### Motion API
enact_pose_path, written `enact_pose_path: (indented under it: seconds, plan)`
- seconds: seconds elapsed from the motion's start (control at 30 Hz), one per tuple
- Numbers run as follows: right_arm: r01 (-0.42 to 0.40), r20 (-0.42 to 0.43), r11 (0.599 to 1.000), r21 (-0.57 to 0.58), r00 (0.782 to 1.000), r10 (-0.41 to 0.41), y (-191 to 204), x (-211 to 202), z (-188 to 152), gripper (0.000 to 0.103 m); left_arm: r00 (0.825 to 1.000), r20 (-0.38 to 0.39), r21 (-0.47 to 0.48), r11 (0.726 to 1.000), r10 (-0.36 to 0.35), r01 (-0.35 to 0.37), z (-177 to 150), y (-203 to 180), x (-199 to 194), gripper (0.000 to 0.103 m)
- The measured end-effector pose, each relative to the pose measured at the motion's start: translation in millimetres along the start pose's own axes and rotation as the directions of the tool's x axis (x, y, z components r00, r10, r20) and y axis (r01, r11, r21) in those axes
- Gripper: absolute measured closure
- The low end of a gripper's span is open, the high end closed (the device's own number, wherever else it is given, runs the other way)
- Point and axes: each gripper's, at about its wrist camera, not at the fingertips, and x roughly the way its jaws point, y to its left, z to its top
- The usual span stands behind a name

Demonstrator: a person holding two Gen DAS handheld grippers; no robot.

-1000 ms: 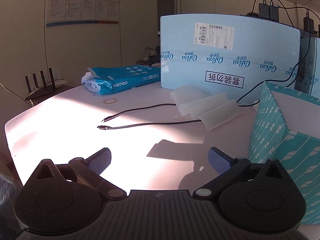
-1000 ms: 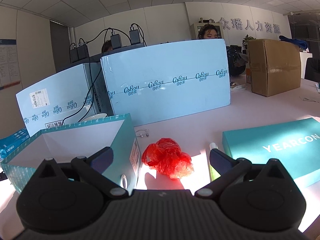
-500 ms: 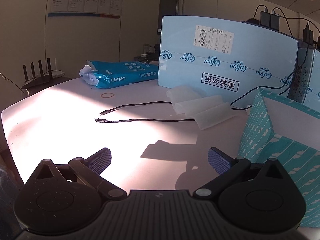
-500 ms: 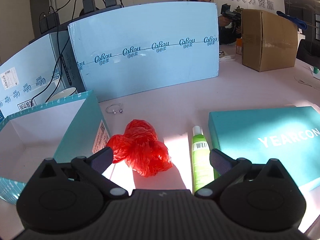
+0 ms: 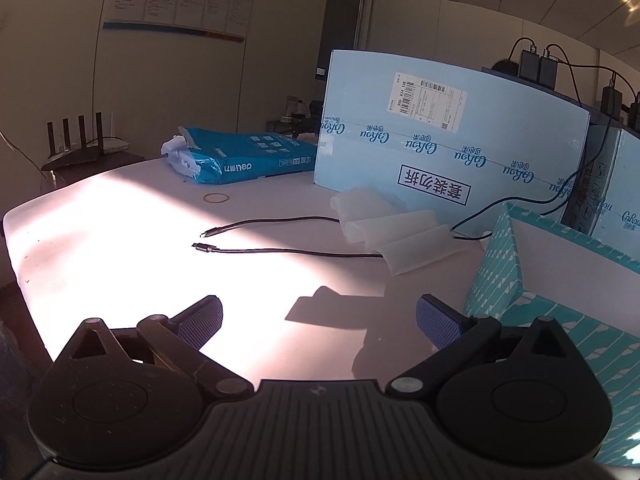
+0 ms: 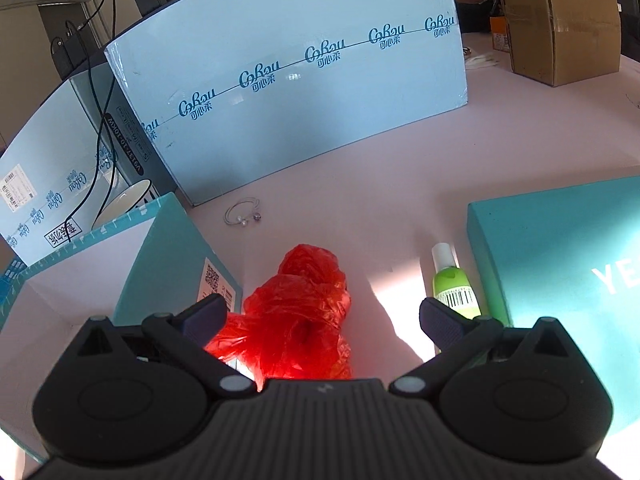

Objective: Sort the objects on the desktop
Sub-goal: 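Close the right tool fingers on the red plastic bag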

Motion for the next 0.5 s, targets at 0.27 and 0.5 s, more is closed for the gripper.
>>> enact_pose_path:
  seconds: [0.27,0.5]
  plan:
    - [-0.086,0.046,0.994,0.066,0.995,0.083,2,-5,13,0.0,1.0,-0.013,-0.004,1.0,-0.014,0.014,-3,-2,0,0.0]
    - [-0.052,-0.054,0.998,0.022,0.997,0.053,5,21,6,0.0,0.999,-0.026,-0.003,1.0,-0.023,0.023,-8,-3,1,0.0]
